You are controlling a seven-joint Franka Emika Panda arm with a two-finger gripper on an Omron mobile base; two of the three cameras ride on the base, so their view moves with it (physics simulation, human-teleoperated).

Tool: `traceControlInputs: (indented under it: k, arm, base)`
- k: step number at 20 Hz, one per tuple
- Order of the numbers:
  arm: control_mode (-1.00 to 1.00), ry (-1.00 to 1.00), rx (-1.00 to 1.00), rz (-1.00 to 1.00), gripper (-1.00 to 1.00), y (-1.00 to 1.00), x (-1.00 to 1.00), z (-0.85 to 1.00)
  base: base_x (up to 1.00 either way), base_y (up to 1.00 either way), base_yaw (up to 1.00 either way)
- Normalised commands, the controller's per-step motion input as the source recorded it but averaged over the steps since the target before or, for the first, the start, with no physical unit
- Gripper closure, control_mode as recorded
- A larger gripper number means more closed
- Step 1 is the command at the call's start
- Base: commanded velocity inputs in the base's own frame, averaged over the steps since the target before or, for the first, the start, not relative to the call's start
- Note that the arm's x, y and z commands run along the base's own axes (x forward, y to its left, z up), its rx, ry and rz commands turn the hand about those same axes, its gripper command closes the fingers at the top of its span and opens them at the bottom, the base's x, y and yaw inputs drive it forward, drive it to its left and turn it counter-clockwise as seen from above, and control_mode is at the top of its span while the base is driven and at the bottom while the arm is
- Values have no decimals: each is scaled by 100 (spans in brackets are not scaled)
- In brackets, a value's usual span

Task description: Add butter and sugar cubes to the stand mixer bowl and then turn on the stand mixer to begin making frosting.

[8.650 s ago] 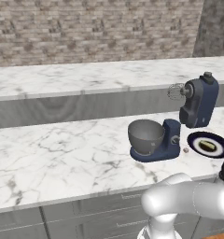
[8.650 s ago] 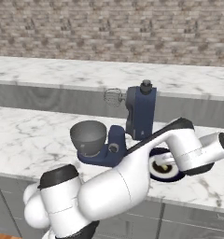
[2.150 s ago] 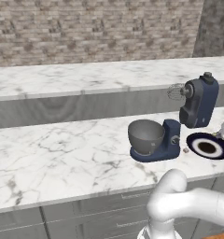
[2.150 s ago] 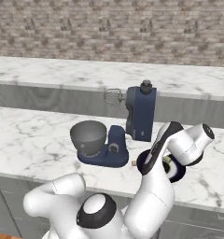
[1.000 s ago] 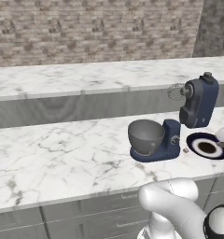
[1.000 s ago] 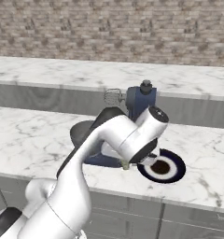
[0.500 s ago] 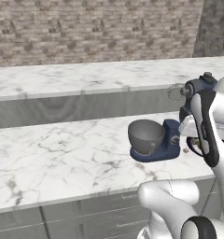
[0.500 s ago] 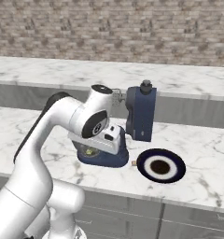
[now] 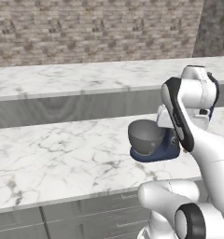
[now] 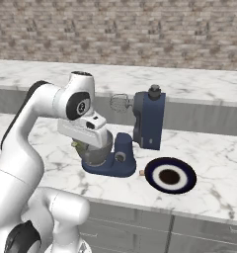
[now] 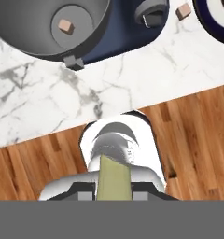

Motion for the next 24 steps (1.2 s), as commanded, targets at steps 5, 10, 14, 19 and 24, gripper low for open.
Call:
traceControlInputs:
  k: [5, 10, 14, 19, 24]
  arm:
    - [-100, 15, -10, -14, 100, 45, 43, 7]
    - [-100, 9, -10, -13, 100, 40, 44, -2]
    - [-100, 1, -8, -14, 100, 15, 38, -22]
    - [-100, 0, -7, -17, 100, 0, 34, -39]
    - [-100, 0, -5, -16, 100, 0, 30, -40]
  base:
    - [0, 0, 0]
    - [0, 0, 0]
    - [0, 0, 0]
    - [0, 0, 0]
    - [0, 0, 0]
